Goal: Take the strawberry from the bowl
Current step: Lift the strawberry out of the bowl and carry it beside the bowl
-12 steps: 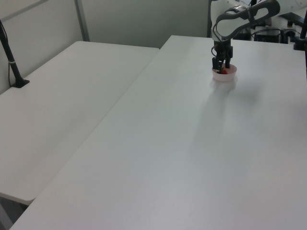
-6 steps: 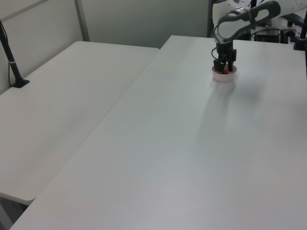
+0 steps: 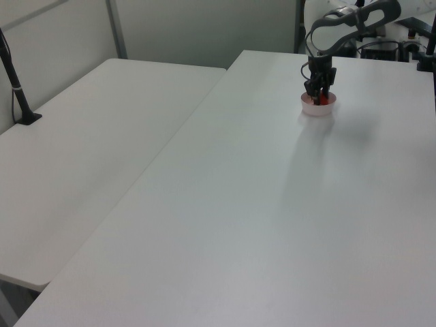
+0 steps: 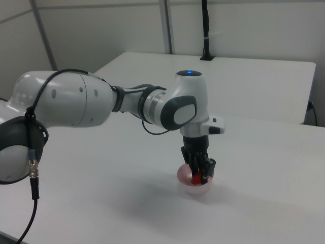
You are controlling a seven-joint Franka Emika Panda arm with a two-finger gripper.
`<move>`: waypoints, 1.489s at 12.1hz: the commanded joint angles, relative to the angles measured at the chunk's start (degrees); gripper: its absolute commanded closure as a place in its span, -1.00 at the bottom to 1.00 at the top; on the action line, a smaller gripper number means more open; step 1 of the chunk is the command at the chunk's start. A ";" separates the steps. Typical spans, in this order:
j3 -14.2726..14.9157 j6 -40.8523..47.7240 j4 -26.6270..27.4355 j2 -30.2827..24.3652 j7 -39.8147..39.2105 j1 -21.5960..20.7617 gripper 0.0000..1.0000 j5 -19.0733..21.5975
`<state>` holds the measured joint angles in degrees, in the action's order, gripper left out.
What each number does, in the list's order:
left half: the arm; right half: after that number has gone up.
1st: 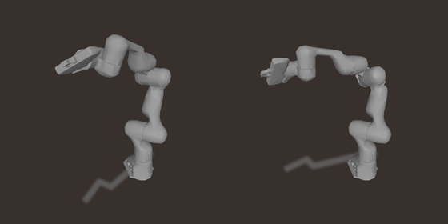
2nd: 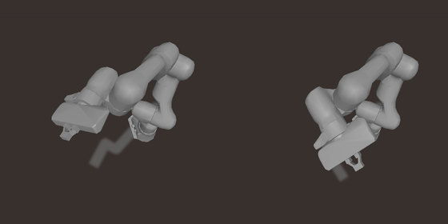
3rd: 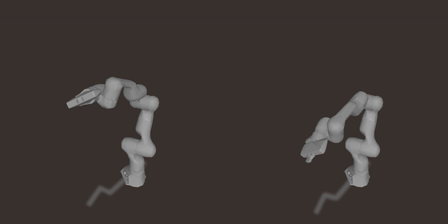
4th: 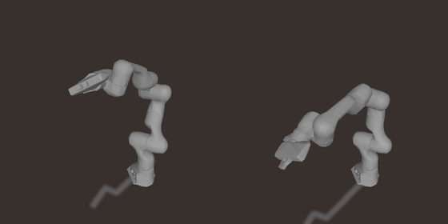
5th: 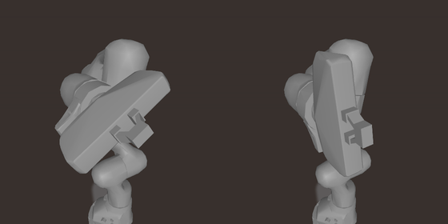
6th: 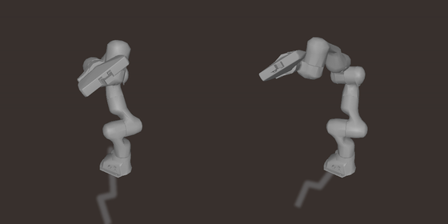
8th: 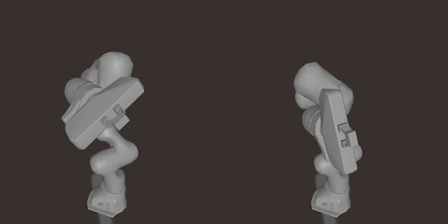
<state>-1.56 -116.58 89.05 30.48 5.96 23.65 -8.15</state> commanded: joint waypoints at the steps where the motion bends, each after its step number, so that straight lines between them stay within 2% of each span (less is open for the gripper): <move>1: -0.20 -1.27 1.92 -1.66 -2.16 -0.10 0.07 -0.47; 11: -0.20 2.50 -0.37 -4.82 -4.89 0.17 0.08 0.50; 13: 0.33 2.42 -0.37 -4.82 -8.31 2.00 0.08 0.32; 16: 1.20 1.71 -0.72 -3.94 -16.30 7.89 0.08 -0.47; 18: 2.00 -2.83 -0.72 -2.63 -18.35 9.65 0.06 -0.64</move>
<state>-0.40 -115.41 87.96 27.07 -9.78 32.00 -8.18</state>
